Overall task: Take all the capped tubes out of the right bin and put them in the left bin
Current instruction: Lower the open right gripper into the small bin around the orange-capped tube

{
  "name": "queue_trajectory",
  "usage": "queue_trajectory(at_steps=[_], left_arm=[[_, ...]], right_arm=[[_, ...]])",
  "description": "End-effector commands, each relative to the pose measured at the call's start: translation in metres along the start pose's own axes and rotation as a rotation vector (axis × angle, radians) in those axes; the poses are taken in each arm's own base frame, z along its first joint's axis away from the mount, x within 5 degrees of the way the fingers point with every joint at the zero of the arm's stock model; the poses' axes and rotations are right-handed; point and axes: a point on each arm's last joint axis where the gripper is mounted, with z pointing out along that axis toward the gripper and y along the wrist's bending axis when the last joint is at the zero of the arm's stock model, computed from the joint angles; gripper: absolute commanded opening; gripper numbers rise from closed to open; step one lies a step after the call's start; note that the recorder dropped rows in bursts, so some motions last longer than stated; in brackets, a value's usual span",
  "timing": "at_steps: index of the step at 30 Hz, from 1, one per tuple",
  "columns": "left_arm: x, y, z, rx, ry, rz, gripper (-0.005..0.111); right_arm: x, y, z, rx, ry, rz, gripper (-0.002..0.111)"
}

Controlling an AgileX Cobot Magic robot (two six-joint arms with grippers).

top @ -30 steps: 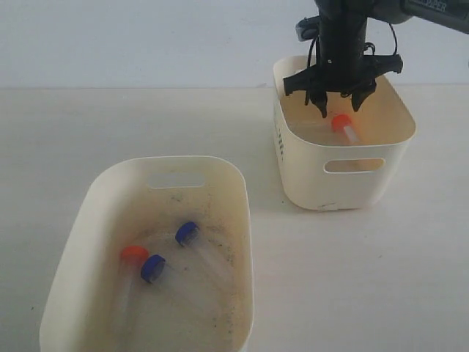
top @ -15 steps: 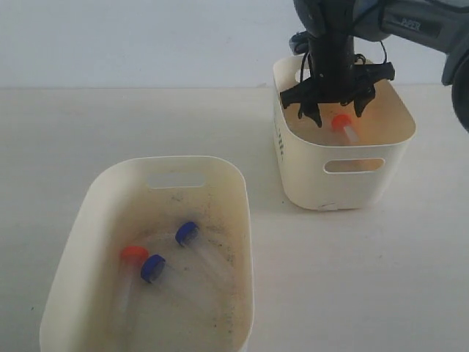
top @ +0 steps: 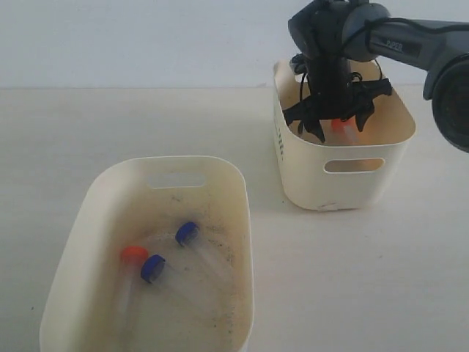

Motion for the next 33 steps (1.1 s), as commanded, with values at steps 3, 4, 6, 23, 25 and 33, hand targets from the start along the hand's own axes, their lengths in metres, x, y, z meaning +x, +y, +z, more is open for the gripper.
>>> queue_trajectory(at_steps=[3,4,6,23,25,33], left_arm=[[-0.002,0.0,0.0,0.008,-0.01,-0.007,0.004],[-0.002,0.0,0.0,0.008,-0.01,-0.007,0.004],[-0.002,0.0,0.0,0.008,-0.01,-0.007,0.004],[-0.002,0.0,0.0,0.008,-0.01,-0.007,0.004],[-0.002,0.0,0.0,0.008,-0.01,-0.007,0.004],[-0.002,0.0,0.0,0.008,-0.01,-0.007,0.004]], right_arm=[[0.001,0.002,0.009,0.017,0.011,-0.002,0.063],[0.001,0.003,0.011,0.018,0.013,-0.003,0.063],[0.001,0.004,0.013,0.02,0.018,-0.005,0.063],[0.001,0.002,0.015,0.042,0.01,-0.014,0.063],[0.001,0.004,0.015,0.022,0.014,-0.01,0.063],[0.007,0.012,0.034,0.015,0.066,-0.045,0.063]])
